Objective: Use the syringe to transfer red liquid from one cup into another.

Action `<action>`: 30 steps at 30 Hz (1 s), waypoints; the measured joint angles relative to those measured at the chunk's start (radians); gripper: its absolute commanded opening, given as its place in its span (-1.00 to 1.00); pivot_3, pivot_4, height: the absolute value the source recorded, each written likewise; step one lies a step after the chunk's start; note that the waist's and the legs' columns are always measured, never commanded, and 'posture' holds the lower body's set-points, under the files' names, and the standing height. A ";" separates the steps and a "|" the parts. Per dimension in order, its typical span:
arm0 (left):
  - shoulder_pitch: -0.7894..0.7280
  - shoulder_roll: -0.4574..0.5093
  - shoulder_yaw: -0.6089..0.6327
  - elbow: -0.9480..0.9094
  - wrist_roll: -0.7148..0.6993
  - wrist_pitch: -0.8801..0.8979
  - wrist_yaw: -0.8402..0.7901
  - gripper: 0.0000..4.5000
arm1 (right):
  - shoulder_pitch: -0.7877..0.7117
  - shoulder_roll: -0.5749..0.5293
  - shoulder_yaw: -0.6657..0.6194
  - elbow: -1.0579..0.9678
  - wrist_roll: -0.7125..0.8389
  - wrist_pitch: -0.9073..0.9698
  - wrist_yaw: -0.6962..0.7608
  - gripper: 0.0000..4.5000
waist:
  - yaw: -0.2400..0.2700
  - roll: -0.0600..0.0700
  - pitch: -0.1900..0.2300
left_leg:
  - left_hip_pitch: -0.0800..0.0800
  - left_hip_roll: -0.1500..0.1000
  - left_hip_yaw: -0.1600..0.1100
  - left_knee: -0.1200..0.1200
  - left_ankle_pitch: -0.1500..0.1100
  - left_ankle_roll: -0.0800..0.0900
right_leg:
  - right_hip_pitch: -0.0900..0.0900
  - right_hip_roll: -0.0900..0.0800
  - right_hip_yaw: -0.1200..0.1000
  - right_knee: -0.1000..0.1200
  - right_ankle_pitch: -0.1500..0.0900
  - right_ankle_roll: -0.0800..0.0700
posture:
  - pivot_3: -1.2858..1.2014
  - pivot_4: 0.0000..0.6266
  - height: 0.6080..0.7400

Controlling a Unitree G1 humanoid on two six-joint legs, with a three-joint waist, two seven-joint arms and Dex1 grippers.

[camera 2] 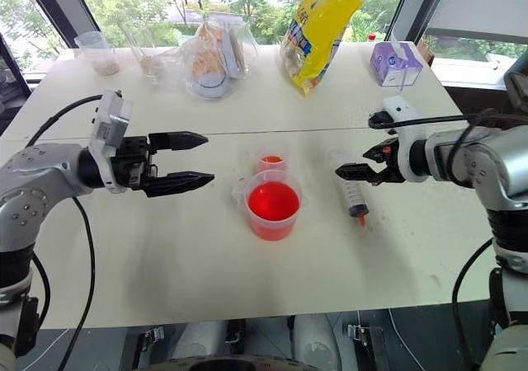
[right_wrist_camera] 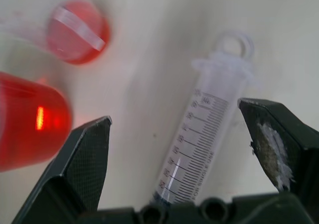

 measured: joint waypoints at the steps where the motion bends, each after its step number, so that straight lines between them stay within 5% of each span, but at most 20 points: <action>1: 0.004 -0.004 0.000 0.000 0.001 -0.004 0.003 1.00 | -0.023 0.023 0.029 0.038 -0.024 0.003 -0.007 0.97 | 0.000 0.000 0.000 | 0.000 0.000 0.000 0.000 0.000 0.000 | 0.000 0.000 0.000 0.000 0.000 0.000 | 0.03 -0.52 1.00; 13: 0.032 -0.020 0.000 -0.019 0.011 -0.015 0.034 1.00 | -0.117 0.160 0.274 0.310 -0.272 -0.145 0.066 0.97 | -0.001 0.000 0.000 | 0.000 0.000 0.000 0.000 0.000 0.000 | 0.000 0.000 0.000 0.001 0.000 0.001 | 0.03 -0.52 1.00; 16: 0.033 -0.022 0.000 -0.028 0.011 -0.016 0.044 1.00 | -0.128 0.174 0.295 0.341 -0.323 -0.186 0.094 0.59 | -0.002 0.000 0.000 | 0.001 0.000 0.000 0.000 0.000 0.000 | 0.001 0.000 0.000 0.001 0.000 0.001 | 0.03 -0.52 1.00; 20: 0.035 -0.022 0.000 -0.030 0.011 -0.017 0.049 1.00 | -0.129 0.176 0.297 0.364 -0.372 -0.221 0.123 -0.31 | -0.003 0.000 0.000 | 0.001 0.000 0.000 0.000 0.000 0.000 | 0.001 0.000 0.000 0.001 0.000 0.001 | 0.03 -0.52 1.00; 30: -0.009 -0.023 -0.010 0.013 0.041 -0.057 0.014 1.00 | -0.058 0.162 0.193 0.235 -0.400 -0.210 0.137 -0.38 | 0.001 0.000 0.000 | 0.000 0.000 0.000 0.000 0.000 0.000 | 0.000 0.000 0.000 0.001 0.000 0.001 | 0.03 -0.52 1.00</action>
